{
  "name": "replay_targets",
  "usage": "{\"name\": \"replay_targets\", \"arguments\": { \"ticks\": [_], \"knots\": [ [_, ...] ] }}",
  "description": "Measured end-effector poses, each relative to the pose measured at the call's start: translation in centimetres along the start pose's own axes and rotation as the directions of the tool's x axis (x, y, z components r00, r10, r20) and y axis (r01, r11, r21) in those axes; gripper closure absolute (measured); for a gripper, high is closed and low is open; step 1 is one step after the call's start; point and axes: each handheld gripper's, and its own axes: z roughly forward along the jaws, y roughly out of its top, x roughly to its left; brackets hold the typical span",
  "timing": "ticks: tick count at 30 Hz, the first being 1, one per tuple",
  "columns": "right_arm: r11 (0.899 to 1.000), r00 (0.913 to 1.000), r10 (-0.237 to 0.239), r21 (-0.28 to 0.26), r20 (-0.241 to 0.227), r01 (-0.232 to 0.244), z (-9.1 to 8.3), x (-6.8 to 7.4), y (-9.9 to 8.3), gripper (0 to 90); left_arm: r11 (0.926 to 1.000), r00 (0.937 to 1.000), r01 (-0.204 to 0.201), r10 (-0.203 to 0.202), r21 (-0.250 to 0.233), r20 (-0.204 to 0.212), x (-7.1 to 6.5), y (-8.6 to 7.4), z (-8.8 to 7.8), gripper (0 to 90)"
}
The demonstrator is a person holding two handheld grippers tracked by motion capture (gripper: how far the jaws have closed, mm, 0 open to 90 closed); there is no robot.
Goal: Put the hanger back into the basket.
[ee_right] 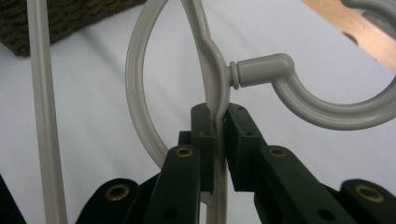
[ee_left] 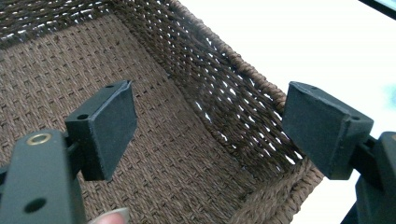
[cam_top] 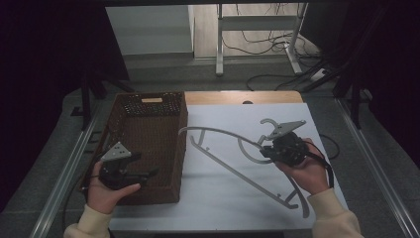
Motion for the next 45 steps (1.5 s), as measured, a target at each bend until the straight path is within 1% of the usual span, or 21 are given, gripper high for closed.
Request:
{"name": "replay_targets", "arguments": {
  "ticks": [5,11,15,21,23,24,26,27,28,29,30,31,33,34,37,38,41,42,43,44,45],
  "knots": [
    [1.0,0.9998,-0.017,-0.011,-0.013,0.017,0.3,0.4,0.9,82.4,1.0,1.0,0.002,-0.002,-0.002,-0.002,0.0,-0.1,-0.1,18.4],
    [0.999,0.9992,-0.034,-0.005,-0.023,0.034,0.8,0.6,0.9,82.4,1.0,1.0,-0.001,0.001,-0.008,-0.006,0.0,0.1,-0.4,18.4],
    [0.999,0.9988,-0.038,0.001,-0.031,0.038,1.0,0.7,0.9,82.4,0.9997,0.9999,-0.01,0.01,-0.023,-0.007,-0.1,0.5,-0.8,18.4],
    [0.999,0.9976,-0.048,0.013,-0.049,0.049,1.5,1.0,0.9,82.4,0.9965,0.9995,-0.03,0.03,-0.078,0.002,-0.4,2.3,-2.0,18.4],
    [0.998,0.9969,-0.058,0.012,-0.054,0.059,1.4,1.0,0.9,82.4,0.9954,0.999,-0.043,0.044,-0.086,0.004,-0.6,2.9,-2.1,18.4],
    [0.998,0.9969,-0.058,0.012,-0.054,0.059,1.4,1.0,0.9,82.4,0.9954,0.999,-0.043,0.044,-0.086,0.004,-0.6,2.9,-2.1,18.4],
    [0.998,0.9962,-0.064,0.01,-0.06,0.064,1.4,1.1,0.9,82.4,0.9934,0.9972,-0.072,0.073,-0.089,0.015,-1.3,4.1,-1.9,18.4],
    [0.998,0.9962,-0.064,0.01,-0.06,0.064,1.4,1.1,0.9,82.4,0.9934,0.9972,-0.072,0.073,-0.089,0.015,-1.3,4.1,-1.9,18.4],
    [0.997,0.9955,-0.071,0.011,-0.062,0.072,1.5,1.3,0.9,82.4,0.9916,0.9948,-0.098,0.1,-0.084,0.019,-1.7,5.1,-1.8,18.4],
    [0.997,0.9955,-0.071,0.011,-0.062,0.072,1.5,1.3,0.9,82.4,0.9916,0.9948,-0.098,0.1,-0.084,0.019,-1.7,5.1,-1.8,18.5],
    [0.997,0.995,-0.077,0.013,-0.064,0.078,1.6,1.3,0.9,82.4,0.9897,0.9923,-0.119,0.121,-0.079,0.024,-2.2,6.0,-1.5,18.6],
    [0.997,0.995,-0.077,0.013,-0.064,0.078,1.6,1.3,0.9,82.4,0.9897,0.9923,-0.119,0.121,-0.079,0.024,-2.2,6.0,-1.5,18.6],
    [0.996,0.9944,-0.082,0.014,-0.067,0.083,1.6,1.4,0.9,82.4,0.9879,0.9893,-0.14,0.142,-0.067,0.031,-2.5,6.8,-1.1,18.6],
    [0.997,0.9942,-0.081,0.013,-0.071,0.082,1.6,1.4,0.9,82.4,0.9861,0.9862,-0.156,0.159,-0.058,0.049,-2.6,7.5,-0.6,18.7],
    [0.997,0.9941,-0.079,0.01,-0.075,0.08,1.6,1.5,0.9,82.4,0.9849,0.9837,-0.165,0.168,-0.053,0.064,-2.5,8.1,-0.1,18.9],
    [0.997,0.9937,-0.081,0.011,-0.077,0.082,1.5,1.6,0.9,82.4,0.9838,0.9806,-0.173,0.176,-0.048,0.086,-2.4,8.7,0.5,18.9],
    [0.996,0.9927,-0.088,0.01,-0.083,0.089,1.5,1.6,0.9,82.4,0.9802,0.9706,-0.193,0.198,-0.044,0.137,-2.2,9.3,1.3,18.8],
    [0.996,0.9927,-0.088,0.01,-0.083,0.089,1.5,1.6,0.9,82.4,0.9802,0.9706,-0.193,0.198,-0.044,0.137,-2.2,9.3,1.3,19.1],
    [0.996,0.9925,-0.088,0.011,-0.085,0.089,1.5,1.7,0.9,82.4,0.9794,0.9674,-0.199,0.202,-0.036,0.153,-2.2,9.5,1.5,19.1],
    [0.996,0.9922,-0.09,0.012,-0.086,0.091,1.6,1.7,0.9,82.4,0.9742,0.9588,-0.225,0.225,-0.024,0.173,-2.4,10.0,2.0,20.7],
    [0.996,0.9921,-0.09,0.013,-0.088,0.091,1.6,1.7,0.9,82.4,0.9742,0.9588,-0.225,0.225,-0.024,0.173,-2.4,10.0,2.0,21.1]
  ]
}}
